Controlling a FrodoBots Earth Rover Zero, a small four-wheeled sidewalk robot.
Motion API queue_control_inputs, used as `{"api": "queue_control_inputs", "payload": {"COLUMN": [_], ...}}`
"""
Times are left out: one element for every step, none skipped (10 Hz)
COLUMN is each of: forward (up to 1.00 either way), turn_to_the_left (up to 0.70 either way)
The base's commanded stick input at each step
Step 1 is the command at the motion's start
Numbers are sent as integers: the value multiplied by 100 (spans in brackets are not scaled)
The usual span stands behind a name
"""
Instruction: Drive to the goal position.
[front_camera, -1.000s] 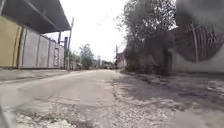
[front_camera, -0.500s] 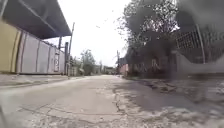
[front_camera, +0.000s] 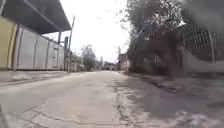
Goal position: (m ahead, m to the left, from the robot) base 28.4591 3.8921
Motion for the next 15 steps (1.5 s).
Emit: {"api": "queue_control_inputs", "payload": {"forward": [70, 70, 70, 70, 70, 70, 70, 70, 70, 70, 70, 70, 70, 70, 70], "turn_to_the_left": [-2, -20, -31, -12, 0, 0, 0, 0, 0, 0, 0, 0, 0, 0, 0]}}
